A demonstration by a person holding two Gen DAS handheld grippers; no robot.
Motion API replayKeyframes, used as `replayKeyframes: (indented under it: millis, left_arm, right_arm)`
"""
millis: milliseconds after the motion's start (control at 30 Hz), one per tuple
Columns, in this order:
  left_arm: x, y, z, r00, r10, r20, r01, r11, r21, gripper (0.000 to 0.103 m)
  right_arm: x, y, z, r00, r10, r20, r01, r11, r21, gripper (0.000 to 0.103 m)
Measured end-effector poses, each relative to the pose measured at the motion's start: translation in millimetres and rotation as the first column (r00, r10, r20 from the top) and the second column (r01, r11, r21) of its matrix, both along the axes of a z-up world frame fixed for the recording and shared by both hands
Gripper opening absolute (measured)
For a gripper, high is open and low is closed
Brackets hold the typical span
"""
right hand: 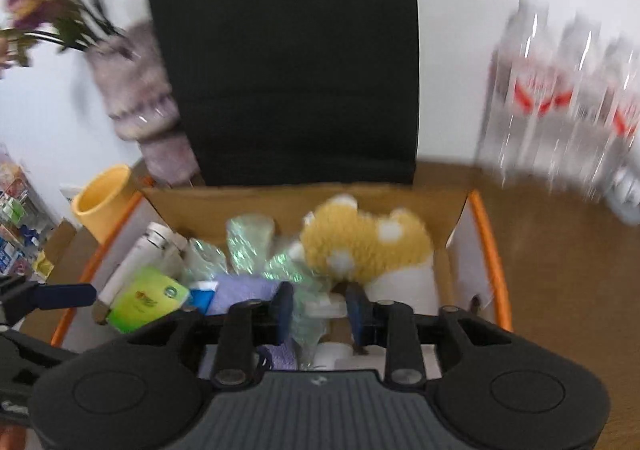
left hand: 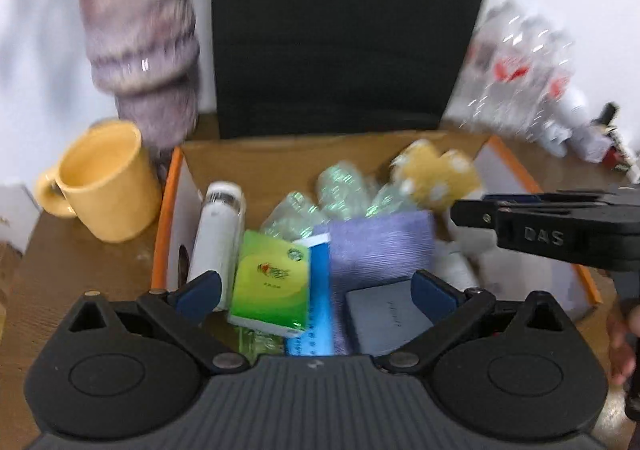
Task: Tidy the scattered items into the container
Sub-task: 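Carry the white cap into the box and release it, then withdraw both grippers from the box back over the table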
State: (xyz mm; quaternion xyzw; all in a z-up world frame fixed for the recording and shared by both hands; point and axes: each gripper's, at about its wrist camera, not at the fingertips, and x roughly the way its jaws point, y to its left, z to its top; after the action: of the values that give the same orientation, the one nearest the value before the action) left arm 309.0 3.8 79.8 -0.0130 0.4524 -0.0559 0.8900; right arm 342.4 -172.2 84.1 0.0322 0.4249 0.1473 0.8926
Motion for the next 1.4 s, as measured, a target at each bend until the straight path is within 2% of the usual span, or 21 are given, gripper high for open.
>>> replayKeyframes:
  millis: [33,100,133,267,367,467,667,767,900,1033,1167,1300,1400]
  left_arm:
    - [5,1,-3,1.000,0.007,-0.018,-0.007,1.000,0.002,0.099]
    - [6,3,-6,0.999,0.021,-0.026,-0.020,1.000,0.012,0.100]
    - [5,3,-6,0.999,0.026,-0.023,-0.026,1.000,0.016,0.100]
    - [-2,1,-2,0.999,0.031,-0.029,-0.031,0.999,0.009,0.102]
    - [-17,-5,14,1.000,0.030,-0.005,-0.030,0.999,0.021,0.103]
    - [-35,-12,30,0.999,0.024,0.024,-0.025,0.999,0.037,0.103]
    - [-102,-21,69,0.991,-0.008,0.132,-0.003,0.997,0.078,0.103]
    - [-141,-23,83,0.981,-0.012,0.196,0.000,0.998,0.065,0.103]
    - [-196,-24,86,0.964,-0.033,0.265,0.025,0.999,0.034,0.103]
    - [-245,-20,67,0.953,-0.013,0.303,0.013,1.000,0.004,0.103]
    - [-288,-13,36,0.941,0.011,0.338,-0.005,1.000,-0.019,0.103]
    - [-318,4,-16,0.936,0.024,0.352,-0.003,0.998,-0.060,0.103]
    - [-332,14,-47,0.947,0.048,0.317,-0.021,0.996,-0.088,0.103]
  right_arm:
    - [2,0,-2,1.000,-0.007,-0.023,0.007,1.000,-0.001,0.057]
    - [-2,-1,2,1.000,-0.012,-0.009,0.012,1.000,-0.007,0.077]
    - [-5,-2,4,1.000,-0.015,-0.002,0.015,1.000,-0.010,0.079]
    - [-22,-7,18,1.000,-0.016,0.015,0.016,1.000,-0.025,0.081]
    - [-36,-10,34,1.000,-0.012,0.027,0.013,0.999,-0.037,0.088]
    - [-59,-14,49,0.999,-0.006,0.042,0.009,0.998,-0.057,0.088]
    - [-122,-23,79,0.996,0.008,0.090,-0.002,0.998,-0.061,0.090]
    - [-165,-28,95,0.989,0.009,0.150,-0.004,0.999,-0.039,0.093]
    - [-228,-33,98,0.972,0.038,0.233,-0.035,0.999,-0.020,0.102]
    - [-282,-33,82,0.954,0.031,0.297,-0.033,0.999,0.002,0.102]
    - [-327,-28,47,0.937,0.026,0.348,-0.024,1.000,-0.009,0.103]
    - [-347,-23,-5,0.942,-0.007,0.335,0.010,1.000,-0.007,0.103]
    - [-355,-17,-32,0.951,-0.008,0.309,0.018,0.999,-0.029,0.103]
